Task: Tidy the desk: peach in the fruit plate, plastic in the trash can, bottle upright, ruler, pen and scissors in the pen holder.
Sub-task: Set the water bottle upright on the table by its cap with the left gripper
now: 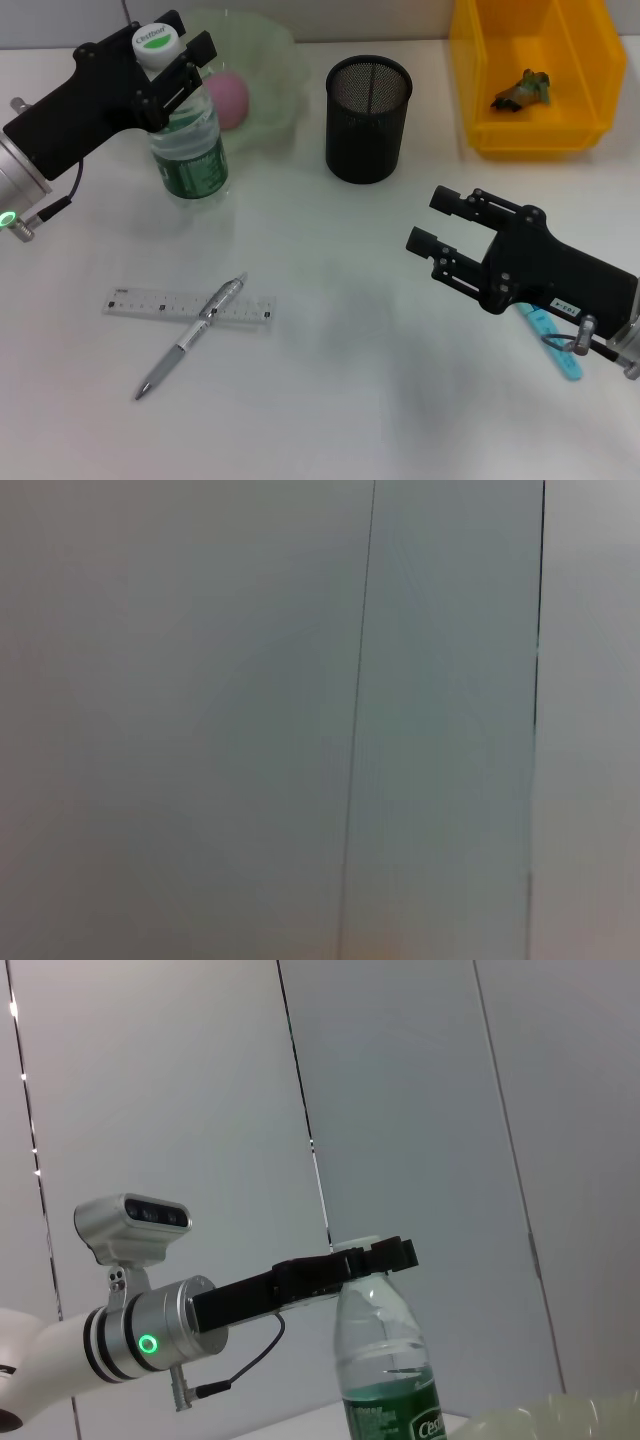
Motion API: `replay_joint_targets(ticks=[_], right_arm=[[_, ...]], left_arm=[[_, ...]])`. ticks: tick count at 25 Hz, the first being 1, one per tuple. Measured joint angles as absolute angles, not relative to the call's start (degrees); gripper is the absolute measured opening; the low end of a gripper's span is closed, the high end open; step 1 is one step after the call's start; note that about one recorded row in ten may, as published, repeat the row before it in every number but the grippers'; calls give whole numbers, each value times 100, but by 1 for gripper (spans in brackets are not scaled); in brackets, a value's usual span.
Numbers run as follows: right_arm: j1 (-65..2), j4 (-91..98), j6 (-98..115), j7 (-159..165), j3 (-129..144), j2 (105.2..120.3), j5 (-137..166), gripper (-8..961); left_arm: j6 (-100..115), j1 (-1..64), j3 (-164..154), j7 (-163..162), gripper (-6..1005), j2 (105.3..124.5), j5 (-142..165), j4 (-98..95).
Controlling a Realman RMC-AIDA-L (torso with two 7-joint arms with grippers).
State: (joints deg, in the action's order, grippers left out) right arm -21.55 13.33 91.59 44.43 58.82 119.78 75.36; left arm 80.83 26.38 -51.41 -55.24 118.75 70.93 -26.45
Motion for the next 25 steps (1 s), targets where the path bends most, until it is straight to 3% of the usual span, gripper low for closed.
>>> replay_joint_targets(ticks=[25], right_arm=[[-2271,1071,9079,4337,5870,11988,7505,581]], left_arm=[[7413,2633,-5193,-4670,466,11885,6635,-2236]])
